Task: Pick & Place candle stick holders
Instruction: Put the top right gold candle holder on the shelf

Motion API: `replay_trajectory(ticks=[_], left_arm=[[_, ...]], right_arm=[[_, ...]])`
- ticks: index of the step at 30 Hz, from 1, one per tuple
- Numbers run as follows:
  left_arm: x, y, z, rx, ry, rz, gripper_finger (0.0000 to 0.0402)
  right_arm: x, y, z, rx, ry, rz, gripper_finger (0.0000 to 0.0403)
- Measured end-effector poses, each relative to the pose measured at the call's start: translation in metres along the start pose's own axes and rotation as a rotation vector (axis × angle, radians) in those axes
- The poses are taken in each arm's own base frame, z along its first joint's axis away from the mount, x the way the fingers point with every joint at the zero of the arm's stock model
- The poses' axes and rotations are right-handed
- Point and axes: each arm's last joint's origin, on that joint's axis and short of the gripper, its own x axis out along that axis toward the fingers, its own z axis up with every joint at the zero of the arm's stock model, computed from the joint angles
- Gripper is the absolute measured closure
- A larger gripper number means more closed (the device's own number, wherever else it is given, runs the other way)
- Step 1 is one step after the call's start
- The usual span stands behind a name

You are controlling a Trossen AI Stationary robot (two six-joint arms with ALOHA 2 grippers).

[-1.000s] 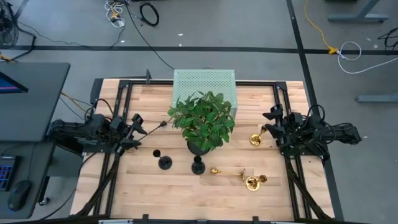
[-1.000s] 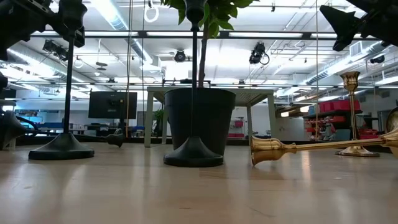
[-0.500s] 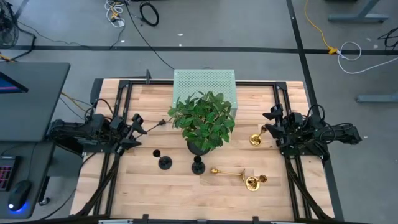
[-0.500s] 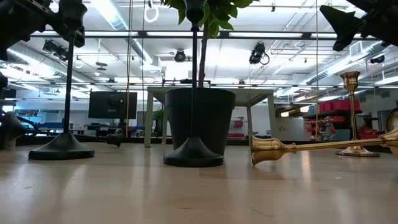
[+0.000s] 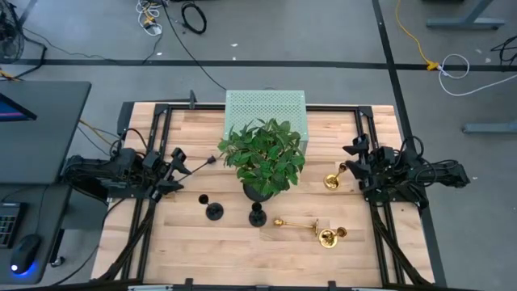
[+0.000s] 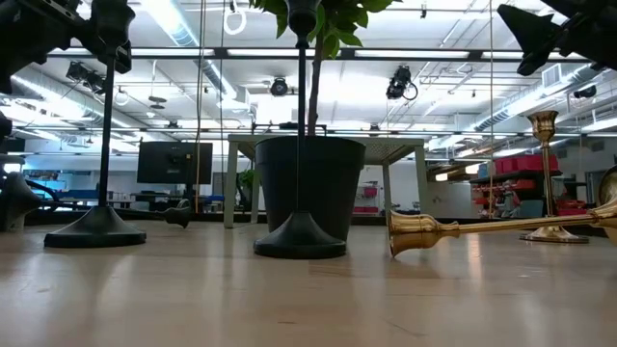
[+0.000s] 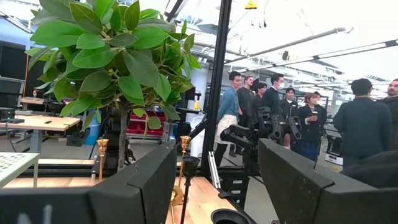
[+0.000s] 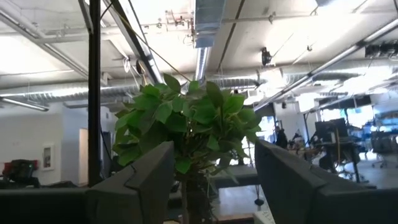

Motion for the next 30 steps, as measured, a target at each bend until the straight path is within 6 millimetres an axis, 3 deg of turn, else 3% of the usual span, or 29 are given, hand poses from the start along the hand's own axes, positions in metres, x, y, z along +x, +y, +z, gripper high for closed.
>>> replay_trajectory(ticks=[7, 11, 14, 19, 25, 30], left_arm=[[0.000, 0.000, 0.000, 0.000, 0.000, 0.000, 0.0175], [0.000, 0.000, 0.000, 0.000, 0.000, 0.000, 0.0175], [0.000, 0.000, 0.000, 0.000, 0.000, 0.000, 0.0175], [0.000, 0.000, 0.000, 0.001, 0.001, -0.001, 0.0175], [0.000, 0.000, 0.000, 0.000, 0.001, 0.000, 0.0175], [0.000, 0.000, 0.000, 0.000, 0.001, -0.001, 0.0175]], right_arm=[[0.000, 0.000, 0.003, -0.002, -0.027, -0.016, 0.0179], [0.000, -0.004, 0.009, 0.008, -0.074, -0.127, 0.0179], [0.004, -0.004, 0.011, -0.033, 0.086, -0.141, 0.0179], [0.005, -0.008, 0.034, -0.094, 0.387, -0.301, 0.0179], [0.009, -0.007, 0.059, 0.011, 0.575, -0.349, 0.0179], [0.016, -0.004, 0.059, 0.107, 0.826, -0.339, 0.0179]])
